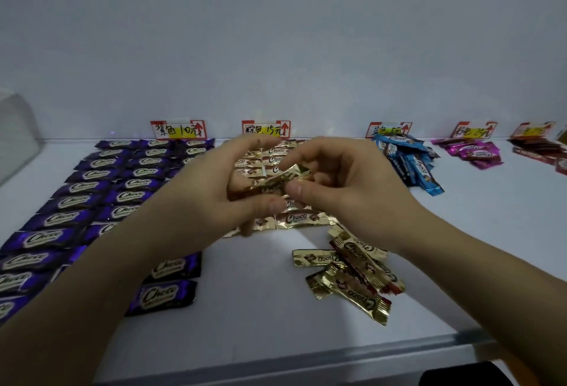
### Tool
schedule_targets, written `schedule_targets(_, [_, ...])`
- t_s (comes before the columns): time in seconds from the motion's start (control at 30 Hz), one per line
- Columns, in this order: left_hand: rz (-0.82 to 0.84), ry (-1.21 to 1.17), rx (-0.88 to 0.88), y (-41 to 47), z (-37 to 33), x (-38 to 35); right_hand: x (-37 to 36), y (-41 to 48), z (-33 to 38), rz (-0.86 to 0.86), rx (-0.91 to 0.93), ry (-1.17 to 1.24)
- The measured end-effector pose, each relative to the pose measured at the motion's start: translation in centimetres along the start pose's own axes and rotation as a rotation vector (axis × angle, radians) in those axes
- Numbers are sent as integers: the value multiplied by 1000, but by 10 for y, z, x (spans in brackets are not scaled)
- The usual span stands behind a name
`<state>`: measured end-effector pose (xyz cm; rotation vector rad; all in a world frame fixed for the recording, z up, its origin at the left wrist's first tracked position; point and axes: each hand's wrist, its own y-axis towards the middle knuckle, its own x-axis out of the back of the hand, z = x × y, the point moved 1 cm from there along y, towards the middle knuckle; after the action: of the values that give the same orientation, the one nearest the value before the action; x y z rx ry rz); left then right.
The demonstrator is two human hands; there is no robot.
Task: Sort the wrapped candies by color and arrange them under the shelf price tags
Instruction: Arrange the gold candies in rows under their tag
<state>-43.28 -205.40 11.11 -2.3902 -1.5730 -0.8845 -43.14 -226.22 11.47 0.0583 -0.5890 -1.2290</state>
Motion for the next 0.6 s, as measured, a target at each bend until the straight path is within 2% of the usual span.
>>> schedule_targets(0.07, [-99,176,14,-2,4,15,-1,-2,-1,-48,30,-30])
schedule_targets(0.13, [-175,238,62,-3,8,26,-7,-7,-3,13,71,-130])
schedule_targets(0.27, [-217,38,145,-4,12,33,-32,-22,-5,174,294,-663])
schedule_targets(0.33, [-232,69,142,-7,12,34,-42,-24,-8,251,326,-792])
schedule_targets(0.43, [-248,160,103,-9,14,33,-45,-25,-11,291,306,-790])
schedule_targets(0.53, [-275,268,60,-10,15,33,-48,-26,-10,239,234,-689])
schedule_targets(0.6, [-299,281,41,-9,14,33,-56,-25,-13,235,218,-713])
